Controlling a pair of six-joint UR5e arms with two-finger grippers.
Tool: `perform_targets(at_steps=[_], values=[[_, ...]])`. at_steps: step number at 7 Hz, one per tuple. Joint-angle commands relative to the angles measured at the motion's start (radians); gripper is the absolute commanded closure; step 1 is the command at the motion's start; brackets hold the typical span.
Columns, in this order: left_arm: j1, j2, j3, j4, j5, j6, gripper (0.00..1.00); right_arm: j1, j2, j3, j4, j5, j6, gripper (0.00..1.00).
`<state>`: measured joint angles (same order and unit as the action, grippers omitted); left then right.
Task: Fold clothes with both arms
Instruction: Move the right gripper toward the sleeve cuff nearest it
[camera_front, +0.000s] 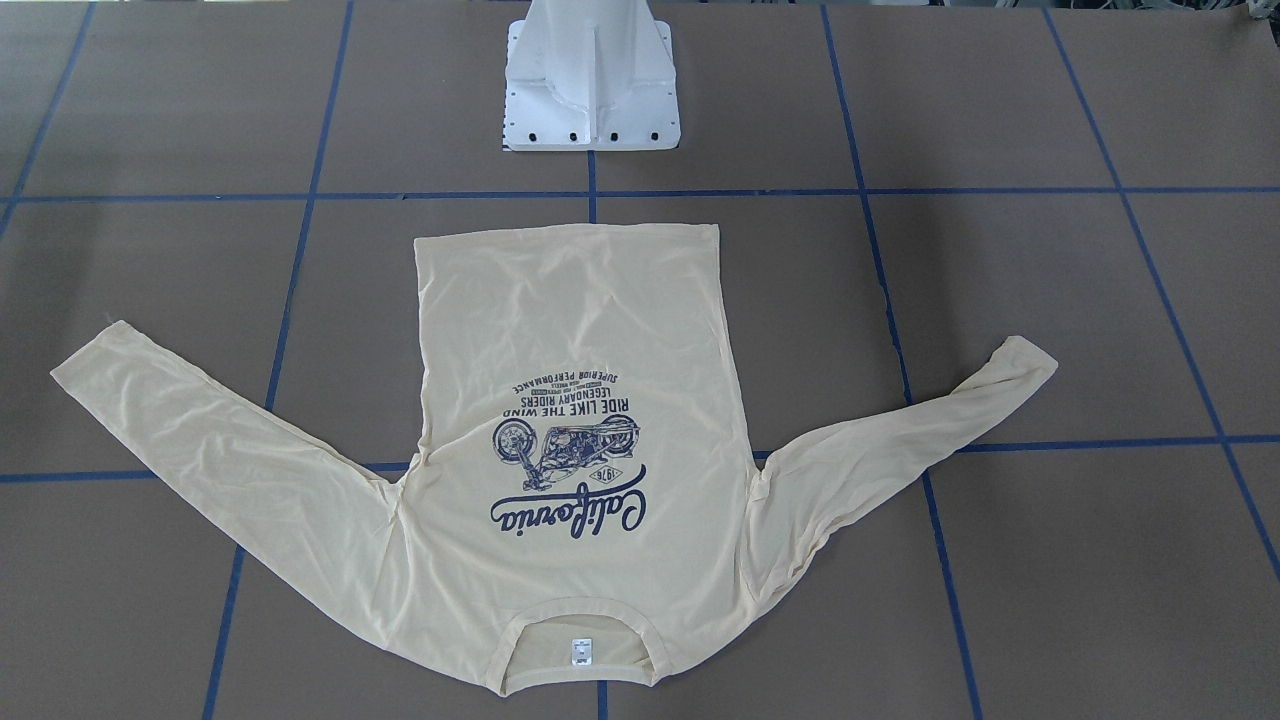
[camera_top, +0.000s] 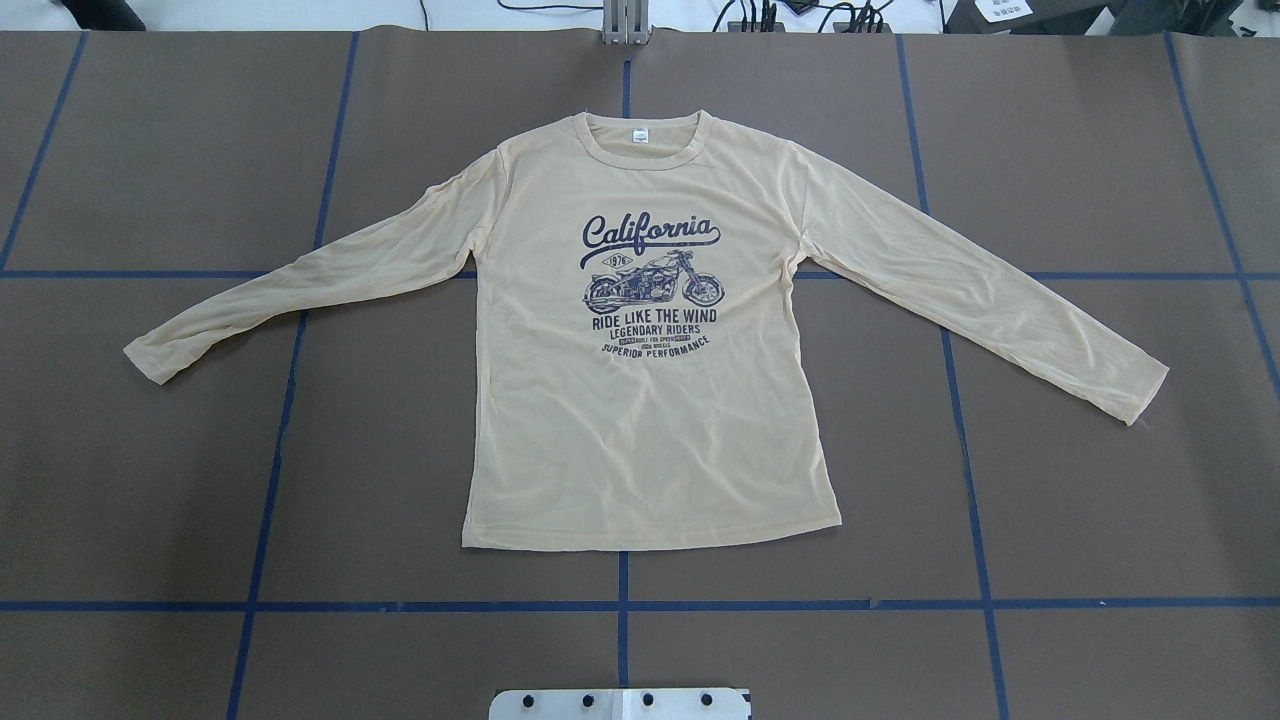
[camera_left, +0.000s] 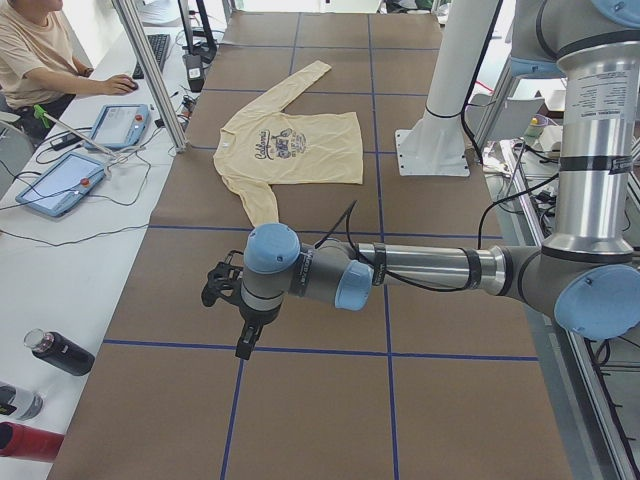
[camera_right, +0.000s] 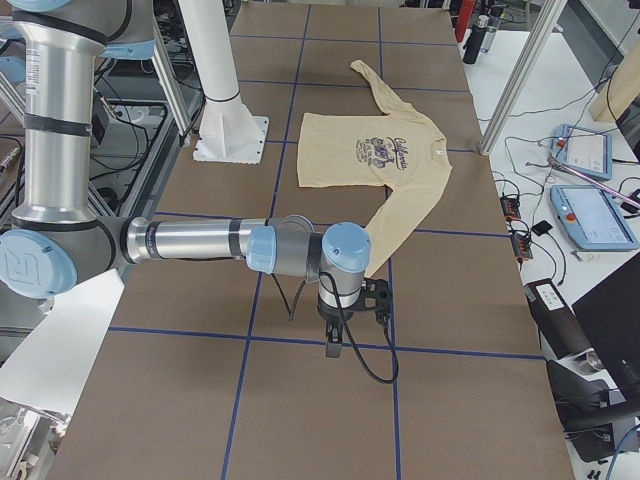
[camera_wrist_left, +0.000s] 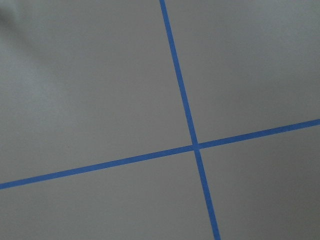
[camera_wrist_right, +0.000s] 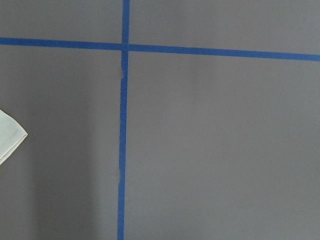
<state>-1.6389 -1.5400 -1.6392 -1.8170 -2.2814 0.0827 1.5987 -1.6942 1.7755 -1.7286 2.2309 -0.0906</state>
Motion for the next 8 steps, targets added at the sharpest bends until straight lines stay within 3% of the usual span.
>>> perform_targets(at_steps=[1, 4, 5, 6, 8], values=[[0.001, 0.001, -0.007, -0.027, 0.005, 0.003, 0.01, 0.0, 0.002, 0.001, 0.001, -0.001, 0.0, 0.0], [0.007, 0.0, -0.023, -0.068, 0.003, -0.001, 0.01, -0.02, 0.013, 0.028, 0.004, 0.004, -0.005, 0.0], [0.013, -0.008, -0.037, -0.09, -0.004, -0.007, 0.0, -0.035, 0.03, 0.028, 0.061, 0.006, -0.001, 0.0], [0.014, -0.009, -0.048, -0.155, 0.006, -0.004, 0.0, -0.061, 0.036, 0.022, 0.219, 0.004, 0.0, 0.0], [0.014, -0.055, 0.015, -0.45, 0.008, -0.014, 0.01, -0.079, 0.082, -0.03, 0.479, -0.001, 0.003, 0.0]])
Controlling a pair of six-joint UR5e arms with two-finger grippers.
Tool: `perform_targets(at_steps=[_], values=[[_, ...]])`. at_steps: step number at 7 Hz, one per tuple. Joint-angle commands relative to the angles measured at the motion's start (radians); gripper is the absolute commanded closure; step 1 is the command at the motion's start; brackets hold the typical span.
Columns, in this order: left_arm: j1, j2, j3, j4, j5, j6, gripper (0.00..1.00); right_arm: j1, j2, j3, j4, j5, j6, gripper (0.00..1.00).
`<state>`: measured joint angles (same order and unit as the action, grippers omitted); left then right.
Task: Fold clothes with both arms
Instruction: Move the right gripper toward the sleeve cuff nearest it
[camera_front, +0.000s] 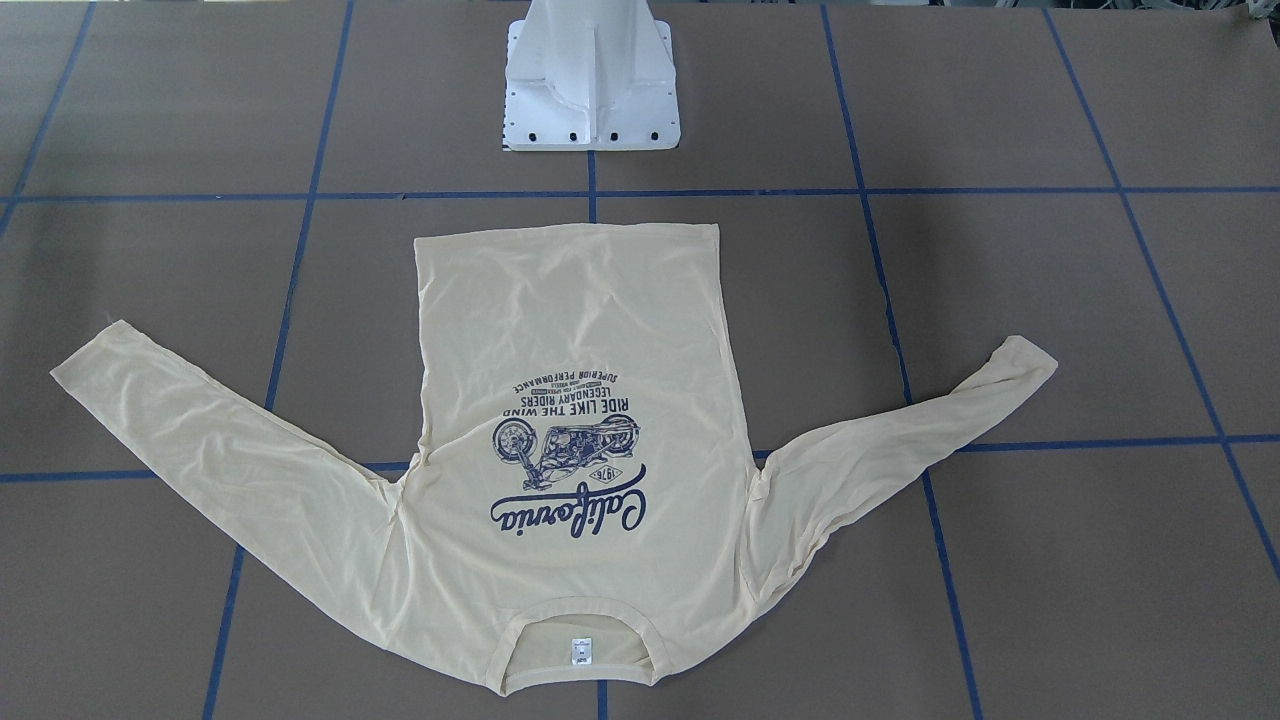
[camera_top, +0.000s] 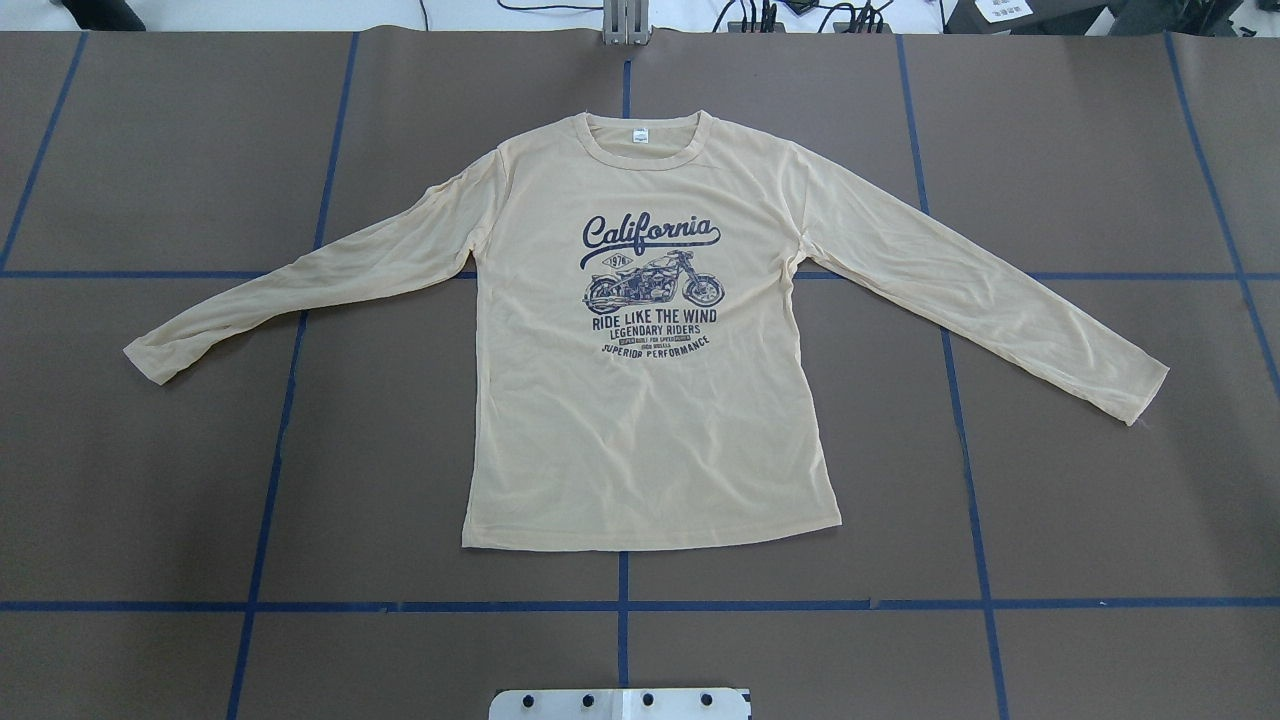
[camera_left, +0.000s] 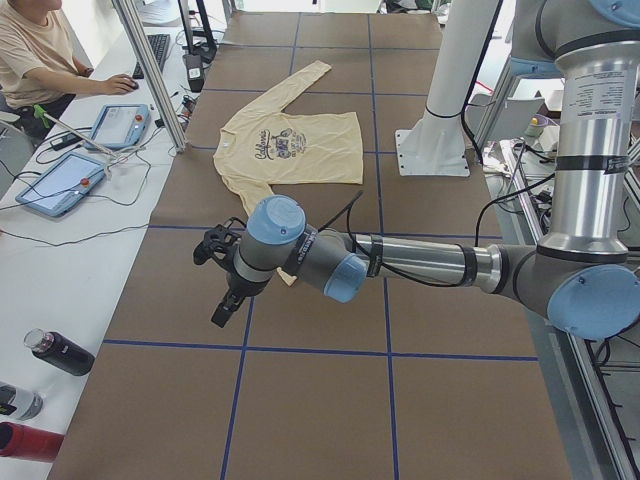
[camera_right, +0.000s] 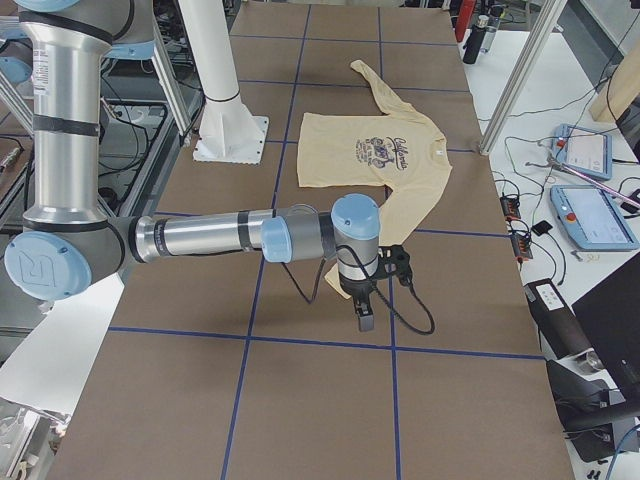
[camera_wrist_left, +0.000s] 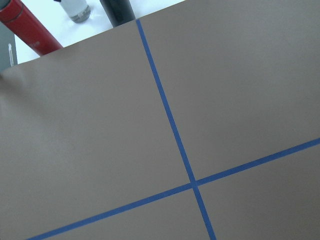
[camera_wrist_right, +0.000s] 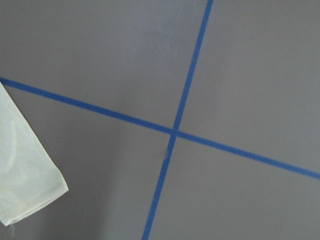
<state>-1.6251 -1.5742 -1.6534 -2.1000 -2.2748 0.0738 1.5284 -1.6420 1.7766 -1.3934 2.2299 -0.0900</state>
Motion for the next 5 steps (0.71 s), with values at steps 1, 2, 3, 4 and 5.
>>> perform_targets(at_steps=[1, 2, 3, 4, 5], values=[[0.002, -0.059, 0.061, -0.19, -0.005, 0.0, 0.0, -0.007, 0.069, -0.064, 0.163, 0.008, 0.075, 0.0], [0.002, -0.076, 0.063, -0.198, -0.008, -0.002, 0.01, -0.008, 0.079, -0.066, 0.165, 0.032, 0.09, 0.0], [0.002, -0.076, 0.061, -0.221, -0.012, -0.088, 0.01, -0.023, 0.079, -0.056, 0.178, 0.101, 0.091, 0.0], [0.011, -0.072, 0.063, -0.279, -0.012, -0.136, 0.01, -0.103, 0.077, -0.046, 0.223, 0.094, 0.202, 0.0], [0.042, -0.053, 0.064, -0.345, -0.011, -0.147, 0.0, -0.204, 0.073, -0.046, 0.338, 0.035, 0.449, 0.0]])
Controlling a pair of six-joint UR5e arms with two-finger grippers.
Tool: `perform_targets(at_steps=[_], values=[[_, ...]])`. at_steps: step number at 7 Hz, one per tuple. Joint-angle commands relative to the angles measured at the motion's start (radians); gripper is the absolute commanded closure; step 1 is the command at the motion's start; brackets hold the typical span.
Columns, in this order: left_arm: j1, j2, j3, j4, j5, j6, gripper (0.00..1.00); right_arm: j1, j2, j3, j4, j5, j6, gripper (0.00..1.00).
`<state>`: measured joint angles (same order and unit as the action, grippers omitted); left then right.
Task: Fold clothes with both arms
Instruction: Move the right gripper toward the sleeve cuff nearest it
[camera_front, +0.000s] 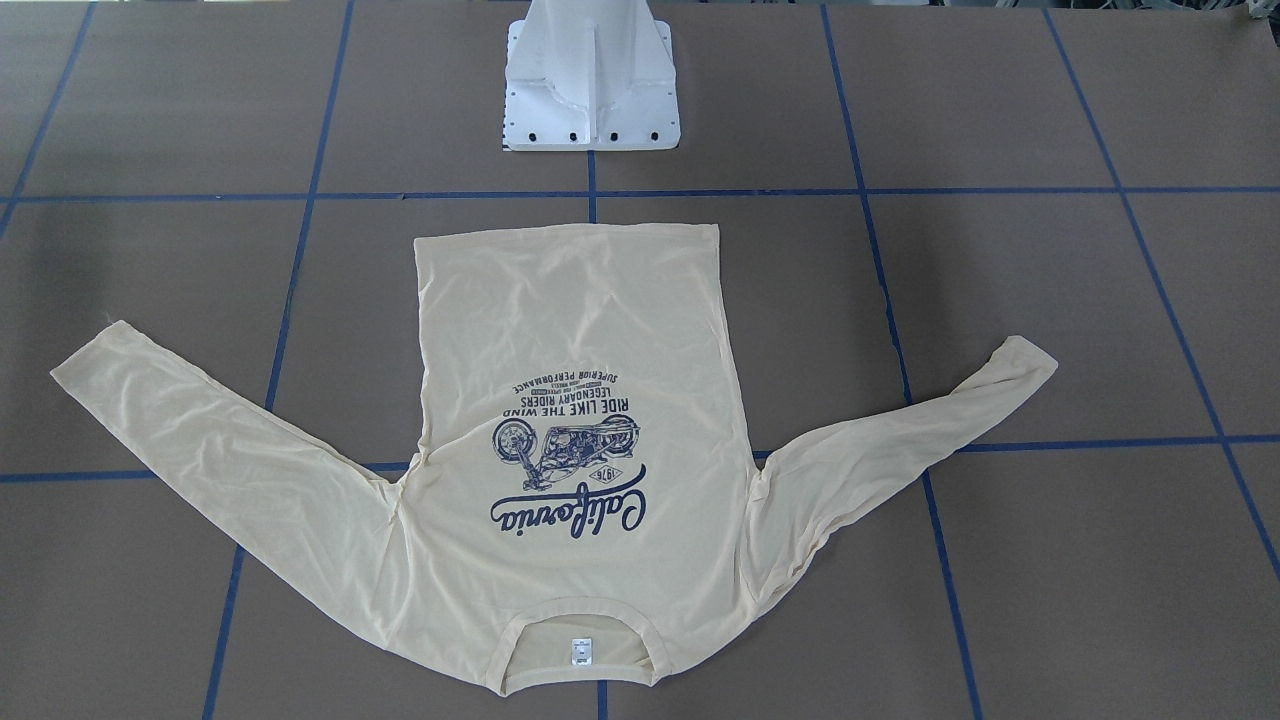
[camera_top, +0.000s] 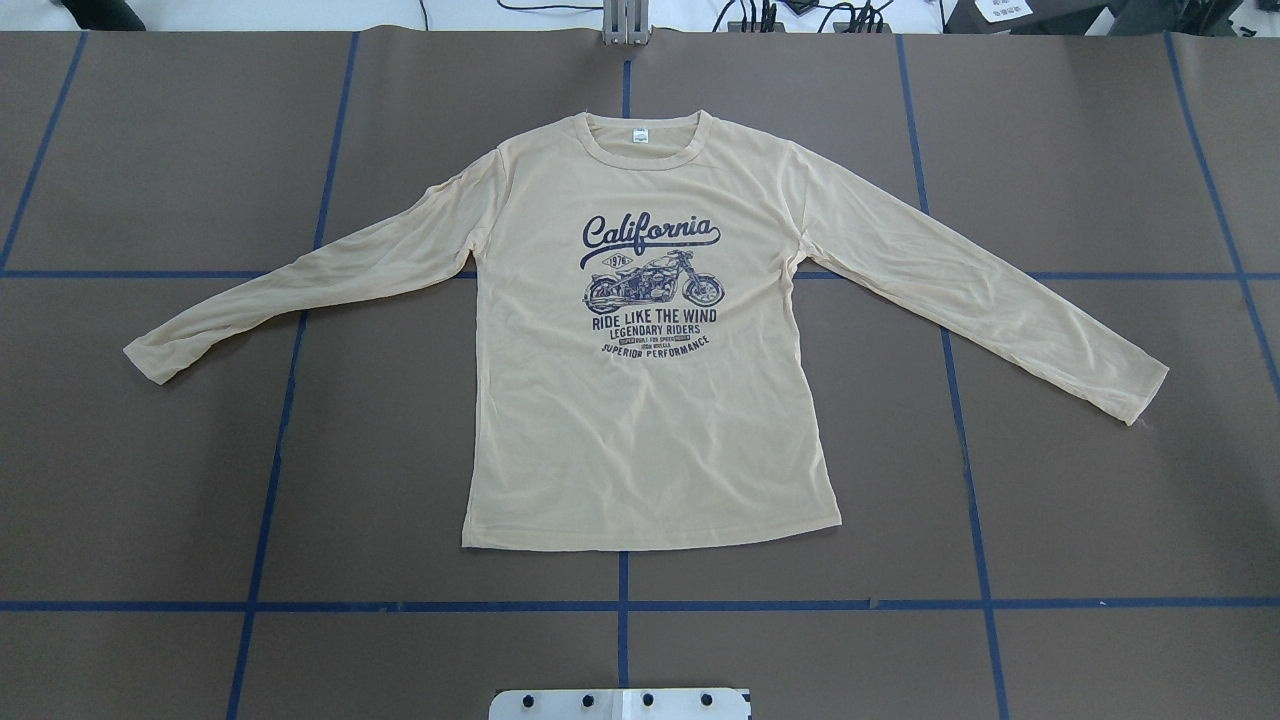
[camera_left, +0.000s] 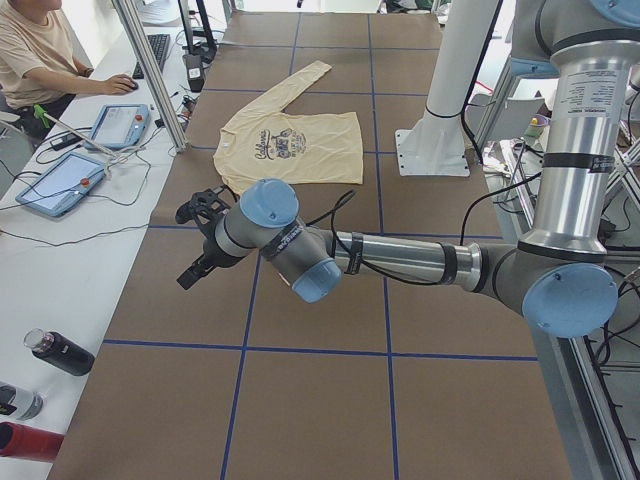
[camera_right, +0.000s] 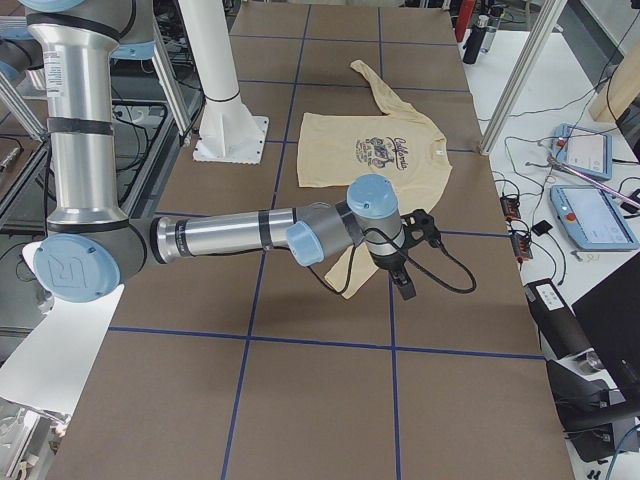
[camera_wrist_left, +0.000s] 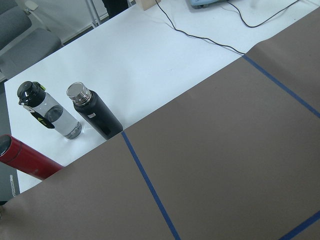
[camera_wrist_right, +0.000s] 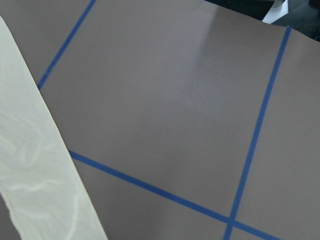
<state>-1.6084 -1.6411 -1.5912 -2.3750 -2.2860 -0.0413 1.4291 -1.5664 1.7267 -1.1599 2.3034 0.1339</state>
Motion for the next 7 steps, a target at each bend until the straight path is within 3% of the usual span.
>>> perform_targets(at_steps=[1, 2, 4, 6, 7], values=[[0.033, 0.023, 0.002, -0.076, 0.002, -0.032, 0.0, -0.227, -0.021, -0.002, 0.261, -0.147, 0.462, 0.0], [0.038, 0.023, 0.007, -0.076, 0.007, -0.032, 0.0, -0.313, -0.07, -0.013, 0.366, -0.22, 0.557, 0.0], [0.048, 0.023, 0.013, -0.076, 0.007, -0.032, 0.0, -0.346, -0.164, -0.056, 0.504, -0.219, 0.561, 0.02], [0.053, 0.023, 0.011, -0.076, 0.002, -0.032, 0.0, -0.377, -0.153, -0.192, 0.621, -0.223, 0.561, 0.04], [0.053, 0.023, 0.013, -0.076, 0.002, -0.032, 0.0, -0.387, -0.153, -0.2, 0.626, -0.226, 0.559, 0.06]])
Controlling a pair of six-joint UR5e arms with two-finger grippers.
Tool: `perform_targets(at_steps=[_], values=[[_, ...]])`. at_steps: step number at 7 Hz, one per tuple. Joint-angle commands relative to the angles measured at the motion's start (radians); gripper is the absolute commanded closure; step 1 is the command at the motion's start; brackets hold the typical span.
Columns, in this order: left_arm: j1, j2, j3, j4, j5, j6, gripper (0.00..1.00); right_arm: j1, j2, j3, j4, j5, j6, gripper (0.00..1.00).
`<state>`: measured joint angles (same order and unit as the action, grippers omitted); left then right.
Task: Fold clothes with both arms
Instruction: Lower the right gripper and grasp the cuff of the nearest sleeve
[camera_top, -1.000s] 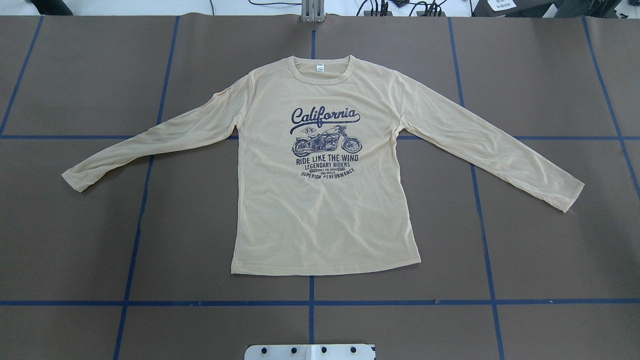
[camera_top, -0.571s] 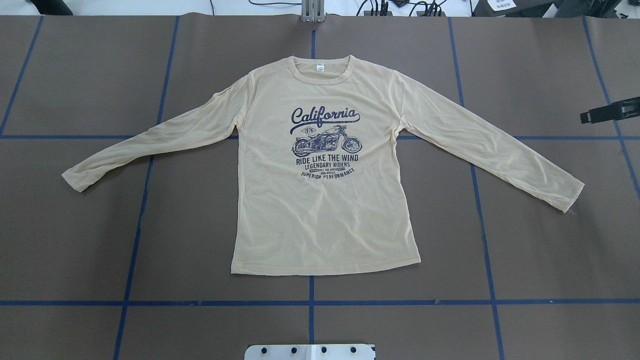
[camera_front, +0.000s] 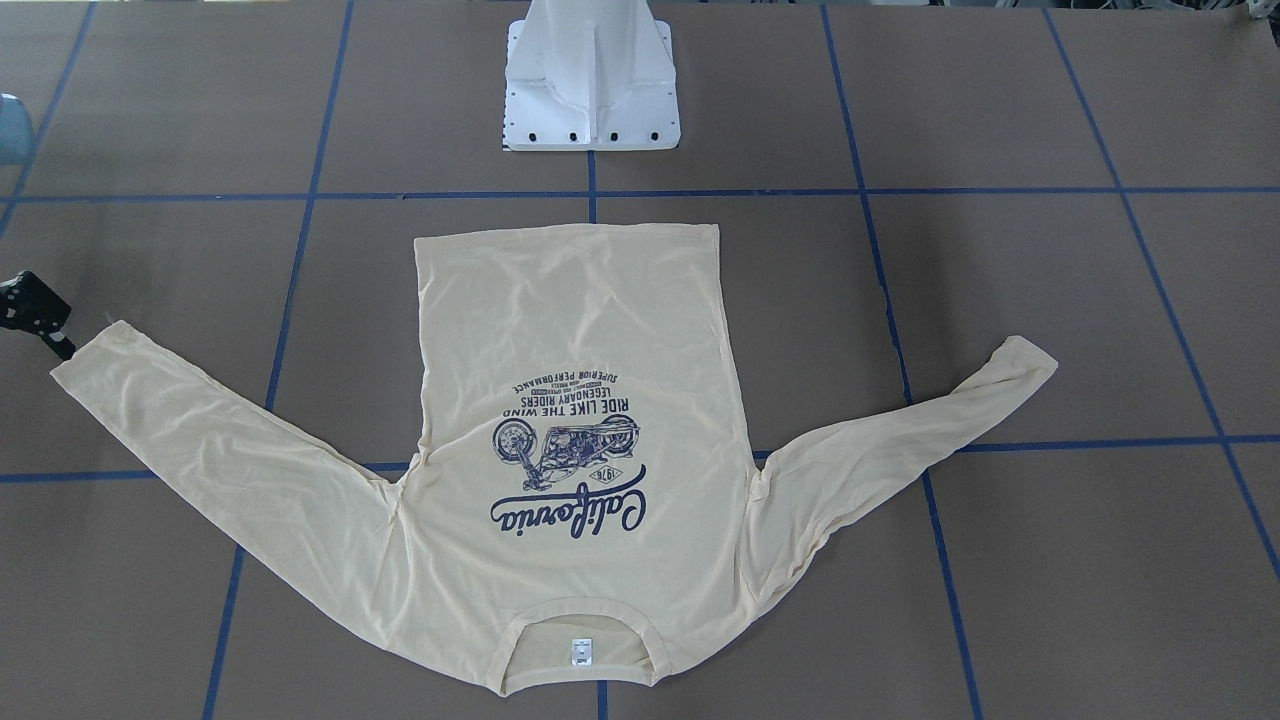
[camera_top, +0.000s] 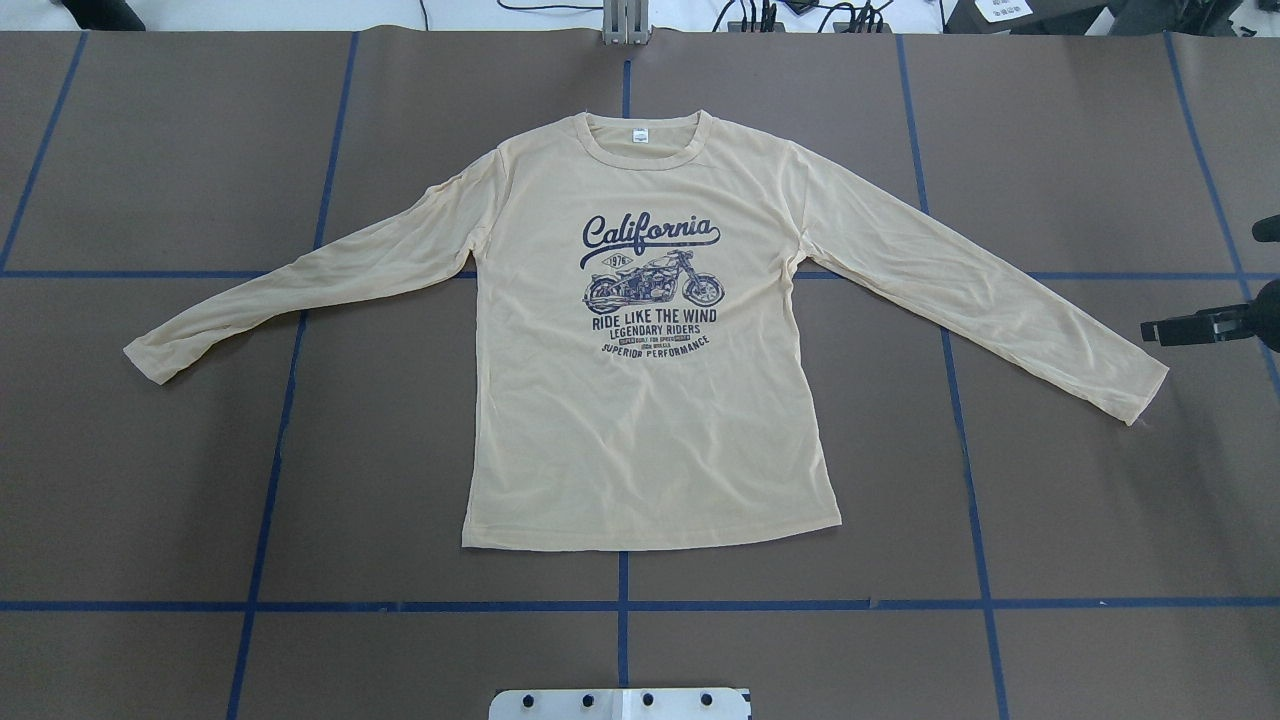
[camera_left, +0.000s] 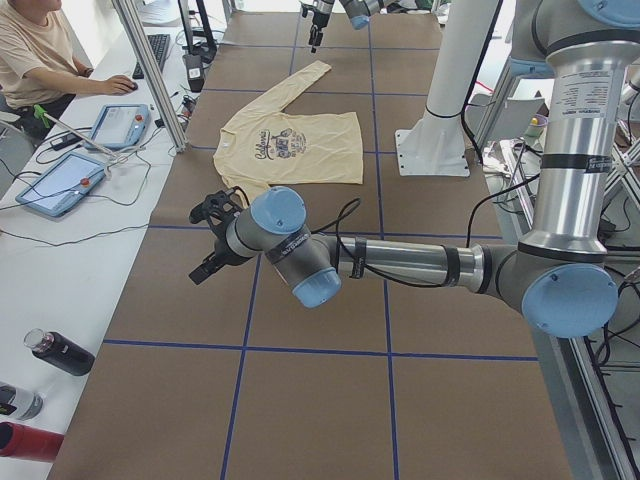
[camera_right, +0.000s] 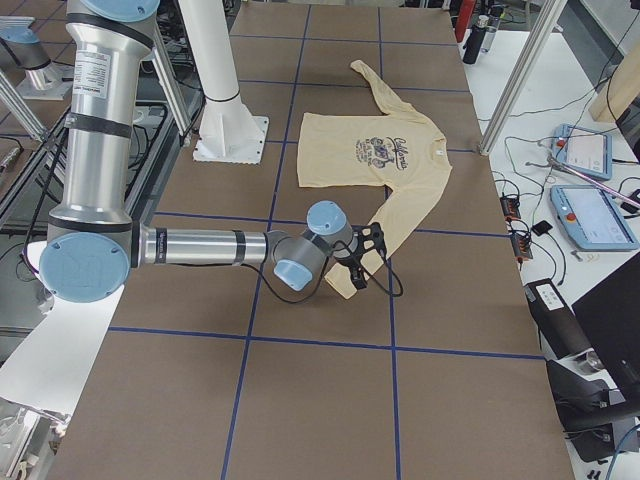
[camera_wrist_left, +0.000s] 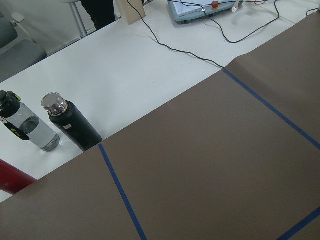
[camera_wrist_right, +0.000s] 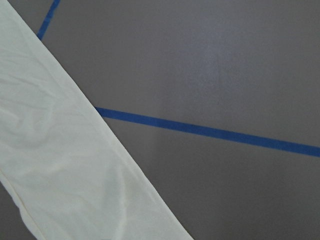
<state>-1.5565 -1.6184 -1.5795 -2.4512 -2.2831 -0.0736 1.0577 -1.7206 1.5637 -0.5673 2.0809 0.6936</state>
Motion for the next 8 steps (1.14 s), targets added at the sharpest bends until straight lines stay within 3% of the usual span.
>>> perform_targets(at_steps=[1, 6, 8], values=[[0.001, 0.0, 0.001, 0.0, -0.002, 0.001, 0.0, -0.034, 0.001, -0.042, 0.034, -0.021, 0.001, 0.08], [0.001, 0.0, 0.006, 0.0, -0.002, 0.003, 0.0, -0.088, 0.001, -0.079, 0.034, -0.079, 0.0, 0.19], [0.001, 0.002, 0.007, 0.0, -0.002, 0.003, 0.0, -0.099, 0.001, -0.083, 0.035, -0.09, 0.0, 0.29]])
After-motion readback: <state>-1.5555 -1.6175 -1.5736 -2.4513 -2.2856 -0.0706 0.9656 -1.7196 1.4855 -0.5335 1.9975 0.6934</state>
